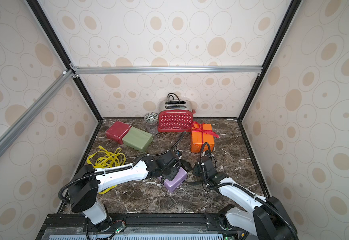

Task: Untie the ribbon bows on the gift boxes
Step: Pull the ribbon from the gift box.

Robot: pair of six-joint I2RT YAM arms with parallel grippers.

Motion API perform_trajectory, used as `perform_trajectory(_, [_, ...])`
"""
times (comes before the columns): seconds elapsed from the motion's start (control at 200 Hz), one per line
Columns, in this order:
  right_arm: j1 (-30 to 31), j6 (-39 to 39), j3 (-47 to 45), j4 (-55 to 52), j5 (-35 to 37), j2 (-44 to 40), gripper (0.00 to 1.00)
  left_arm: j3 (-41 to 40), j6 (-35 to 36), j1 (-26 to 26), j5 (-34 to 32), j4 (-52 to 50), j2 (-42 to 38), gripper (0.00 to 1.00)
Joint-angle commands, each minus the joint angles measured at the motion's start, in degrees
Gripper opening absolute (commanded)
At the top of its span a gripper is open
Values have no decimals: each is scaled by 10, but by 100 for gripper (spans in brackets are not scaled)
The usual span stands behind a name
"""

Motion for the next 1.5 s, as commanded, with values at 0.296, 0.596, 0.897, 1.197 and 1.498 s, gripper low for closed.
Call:
perform_trajectory(0.296, [-13, -18, -7, 15, -24, -6, 29, 35, -7, -1, -6, -48, 49, 43])
perform_trajectory(0.596, [-15, -15, -13, 14, -13, -17, 30, 27, -16, 19, 24, -64, 61, 17])
perform_trajectory(0.897, [-16, -14, -9, 20, -25, 3, 31, 11, -24, 20, 53, -9, 22, 0])
perform_trajectory(1.197, [-16, -15, -10, 28, -38, 2, 31, 5, -26, 21, 31, 54, -52, 0])
perform_trajectory(1.498, [-16, -24, -9, 45, -79, 6, 32, -9, -24, 20, -28, 100, -129, 0])
